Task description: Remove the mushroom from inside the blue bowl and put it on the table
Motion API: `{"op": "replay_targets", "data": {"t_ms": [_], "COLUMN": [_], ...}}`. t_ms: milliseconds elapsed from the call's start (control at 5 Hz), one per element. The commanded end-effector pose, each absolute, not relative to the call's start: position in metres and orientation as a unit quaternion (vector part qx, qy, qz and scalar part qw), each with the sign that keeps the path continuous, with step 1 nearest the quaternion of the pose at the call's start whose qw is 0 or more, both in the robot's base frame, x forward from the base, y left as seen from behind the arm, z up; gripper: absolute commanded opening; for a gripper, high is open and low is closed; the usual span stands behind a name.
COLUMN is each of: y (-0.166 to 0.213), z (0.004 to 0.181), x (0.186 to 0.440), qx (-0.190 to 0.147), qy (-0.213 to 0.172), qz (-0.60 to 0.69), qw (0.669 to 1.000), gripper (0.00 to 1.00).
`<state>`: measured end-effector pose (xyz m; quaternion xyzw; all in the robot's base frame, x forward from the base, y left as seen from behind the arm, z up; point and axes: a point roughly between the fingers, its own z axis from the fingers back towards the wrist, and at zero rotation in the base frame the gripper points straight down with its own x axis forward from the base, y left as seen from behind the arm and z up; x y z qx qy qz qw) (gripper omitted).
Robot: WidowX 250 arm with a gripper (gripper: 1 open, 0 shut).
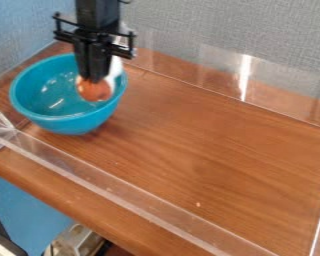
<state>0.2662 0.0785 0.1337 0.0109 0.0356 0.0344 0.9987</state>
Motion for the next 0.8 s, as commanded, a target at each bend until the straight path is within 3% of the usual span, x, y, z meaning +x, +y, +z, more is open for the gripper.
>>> {"op": "replay_targets", "data": {"t_ms": [0,400,600], "y": [0.040,-0.051,-0.088], "z": [0.145,0.118,0.096], "x": [0.259,0.261,0.263], "qx": [0.008,-0.013,-0.016], "qy": [0.012,0.032,0.043], "qz": [-0.005,-0.108,-0.157], "qw": [1.000,0.994,0.987], "gripper": [0.00,0.00,0.00]}}
